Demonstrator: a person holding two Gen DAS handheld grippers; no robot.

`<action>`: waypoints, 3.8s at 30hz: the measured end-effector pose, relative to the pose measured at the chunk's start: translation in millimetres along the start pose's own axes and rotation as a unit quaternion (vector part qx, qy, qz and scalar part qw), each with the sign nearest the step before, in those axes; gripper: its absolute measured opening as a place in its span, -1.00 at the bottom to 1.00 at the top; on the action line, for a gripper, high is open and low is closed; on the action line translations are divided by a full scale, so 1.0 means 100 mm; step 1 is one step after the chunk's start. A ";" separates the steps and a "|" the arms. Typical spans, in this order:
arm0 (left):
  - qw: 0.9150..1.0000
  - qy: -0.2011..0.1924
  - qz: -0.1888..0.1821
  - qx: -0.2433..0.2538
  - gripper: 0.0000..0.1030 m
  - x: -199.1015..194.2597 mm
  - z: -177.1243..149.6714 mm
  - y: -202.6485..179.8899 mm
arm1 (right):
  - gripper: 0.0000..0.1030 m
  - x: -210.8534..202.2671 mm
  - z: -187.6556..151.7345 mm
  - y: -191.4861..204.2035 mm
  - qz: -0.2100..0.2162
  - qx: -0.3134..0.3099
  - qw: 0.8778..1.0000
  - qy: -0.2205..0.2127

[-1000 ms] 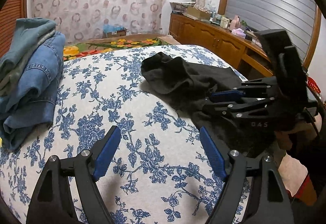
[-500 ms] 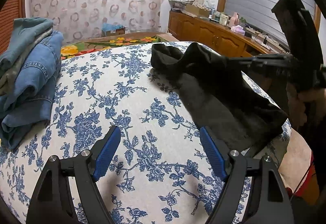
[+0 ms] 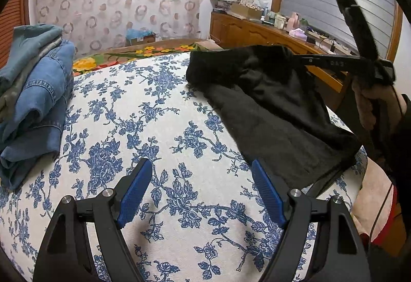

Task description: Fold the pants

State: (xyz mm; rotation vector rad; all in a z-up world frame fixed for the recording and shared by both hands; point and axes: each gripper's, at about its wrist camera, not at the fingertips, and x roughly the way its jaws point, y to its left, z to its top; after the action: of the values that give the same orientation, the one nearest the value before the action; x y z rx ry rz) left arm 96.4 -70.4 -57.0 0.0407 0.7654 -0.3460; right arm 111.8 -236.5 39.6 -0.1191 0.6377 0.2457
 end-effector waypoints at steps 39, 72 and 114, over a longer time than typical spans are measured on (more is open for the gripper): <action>0.997 0.017 -0.042 0.061 0.56 0.03 -0.07 -0.49 | 0.06 -0.74 -1.06 0.07 0.016 0.035 0.999 0.033; 0.990 0.055 -0.093 0.095 -0.53 0.17 -0.17 -0.78 | 0.41 -0.63 -1.24 0.17 -0.005 0.021 1.000 0.023; 0.990 0.034 -0.075 0.118 -0.38 -0.06 -0.37 -0.79 | -0.45 -0.88 -1.35 0.17 0.046 0.065 0.996 0.026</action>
State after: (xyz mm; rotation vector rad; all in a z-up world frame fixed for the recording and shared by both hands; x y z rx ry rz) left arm 42.7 -137.0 -72.5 0.2189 0.7943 -0.5802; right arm -38.2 -261.9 -16.2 0.0296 0.7096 0.2888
